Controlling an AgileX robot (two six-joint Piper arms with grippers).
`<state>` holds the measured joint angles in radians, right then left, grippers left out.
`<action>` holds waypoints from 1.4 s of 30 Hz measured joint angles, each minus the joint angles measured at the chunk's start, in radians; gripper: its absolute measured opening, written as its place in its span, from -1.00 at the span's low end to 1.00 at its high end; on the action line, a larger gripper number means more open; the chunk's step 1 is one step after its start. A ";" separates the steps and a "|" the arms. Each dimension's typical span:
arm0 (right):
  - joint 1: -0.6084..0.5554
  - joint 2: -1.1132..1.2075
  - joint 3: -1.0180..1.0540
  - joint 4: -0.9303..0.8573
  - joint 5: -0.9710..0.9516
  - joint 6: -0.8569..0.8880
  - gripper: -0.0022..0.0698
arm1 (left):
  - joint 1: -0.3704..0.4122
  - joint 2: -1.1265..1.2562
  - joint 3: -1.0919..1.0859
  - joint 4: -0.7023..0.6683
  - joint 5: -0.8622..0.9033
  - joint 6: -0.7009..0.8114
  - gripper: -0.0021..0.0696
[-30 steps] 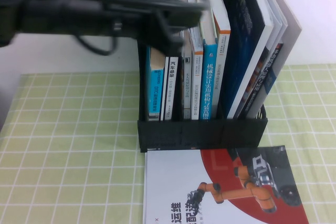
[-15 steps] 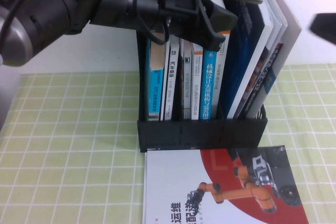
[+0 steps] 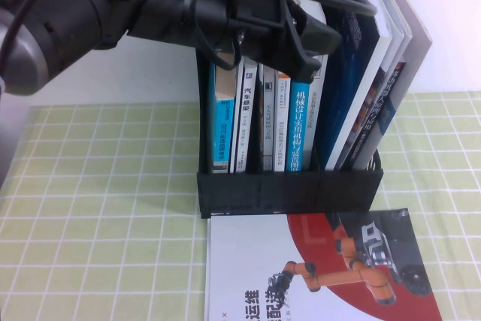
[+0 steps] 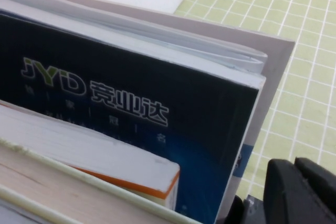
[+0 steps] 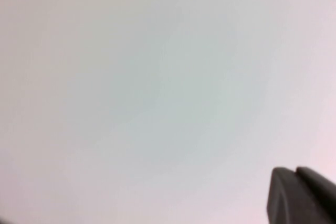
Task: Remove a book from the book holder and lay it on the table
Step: Hold the bookshelf
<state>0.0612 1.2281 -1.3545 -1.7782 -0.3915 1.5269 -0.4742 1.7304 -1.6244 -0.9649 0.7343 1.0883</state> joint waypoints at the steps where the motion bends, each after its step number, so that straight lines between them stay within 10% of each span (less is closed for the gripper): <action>1: 0.000 0.006 0.000 0.008 0.143 -0.056 -0.95 | 0.000 0.000 0.000 0.002 0.008 -0.004 -0.95; 4: 0.000 0.023 -0.005 0.190 0.541 -0.400 -0.95 | 0.000 0.000 0.000 0.002 0.019 -0.006 -0.95; 12: -0.088 0.175 -0.102 1.567 1.382 -1.562 -0.95 | -0.004 0.000 0.000 -0.026 -0.061 0.039 -0.95; 27: -0.064 -0.009 0.616 3.171 0.904 -2.740 -0.95 | -0.039 0.000 -0.001 -0.091 -0.116 0.151 -0.95; 42: -0.064 -0.079 0.667 3.394 0.931 -3.038 -0.43 | -0.083 0.111 -0.139 0.009 -0.075 0.046 -0.95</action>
<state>-0.0025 1.1487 -0.6873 1.6158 0.5395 -1.5111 -0.5571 1.8418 -1.7638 -0.9560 0.6596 1.1342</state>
